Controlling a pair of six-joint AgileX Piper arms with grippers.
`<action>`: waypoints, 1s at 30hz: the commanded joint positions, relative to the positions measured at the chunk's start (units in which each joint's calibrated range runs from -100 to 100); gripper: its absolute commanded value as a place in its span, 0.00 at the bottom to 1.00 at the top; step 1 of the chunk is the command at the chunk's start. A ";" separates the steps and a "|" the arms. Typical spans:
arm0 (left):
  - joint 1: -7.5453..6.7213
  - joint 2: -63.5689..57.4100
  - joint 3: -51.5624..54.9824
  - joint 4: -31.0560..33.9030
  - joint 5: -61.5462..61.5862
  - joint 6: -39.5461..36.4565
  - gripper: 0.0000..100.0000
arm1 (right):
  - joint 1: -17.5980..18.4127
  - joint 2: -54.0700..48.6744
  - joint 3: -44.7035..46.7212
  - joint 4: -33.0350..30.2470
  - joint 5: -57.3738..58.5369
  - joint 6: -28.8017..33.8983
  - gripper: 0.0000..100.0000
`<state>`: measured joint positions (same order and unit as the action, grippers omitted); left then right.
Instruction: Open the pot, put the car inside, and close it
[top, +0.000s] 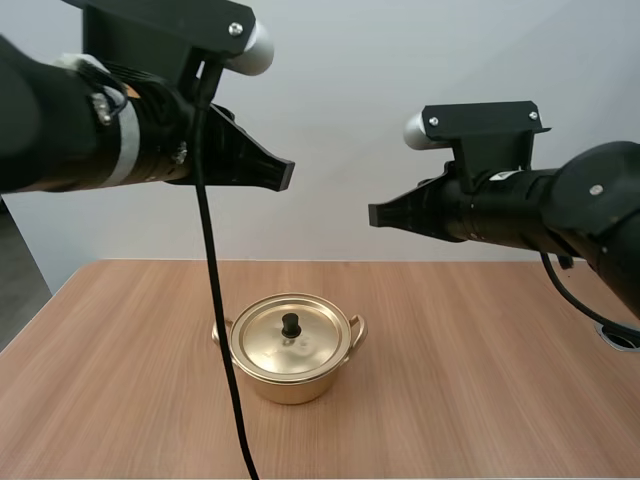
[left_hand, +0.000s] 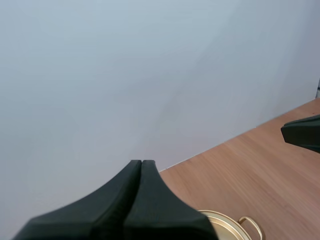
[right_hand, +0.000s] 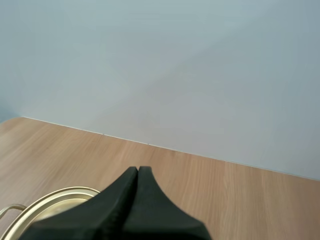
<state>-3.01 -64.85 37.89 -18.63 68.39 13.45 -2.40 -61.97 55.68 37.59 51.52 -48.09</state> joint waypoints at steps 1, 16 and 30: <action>0.02 -10.65 0.86 0.83 3.19 -0.71 0.00 | 0.01 -20.40 2.97 -1.72 0.29 -0.23 0.00; 0.02 -21.56 35.19 30.06 -19.54 -32.95 0.00 | 0.01 -30.98 13.91 -2.73 -0.10 -0.35 0.00; 0.02 -28.00 44.81 31.77 -25.67 -32.86 0.00 | 0.01 -31.23 18.76 -11.76 -6.50 -0.35 0.00</action>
<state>-3.01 -92.87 82.60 13.06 42.87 -19.42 -2.40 -93.15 73.99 27.23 47.73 -48.39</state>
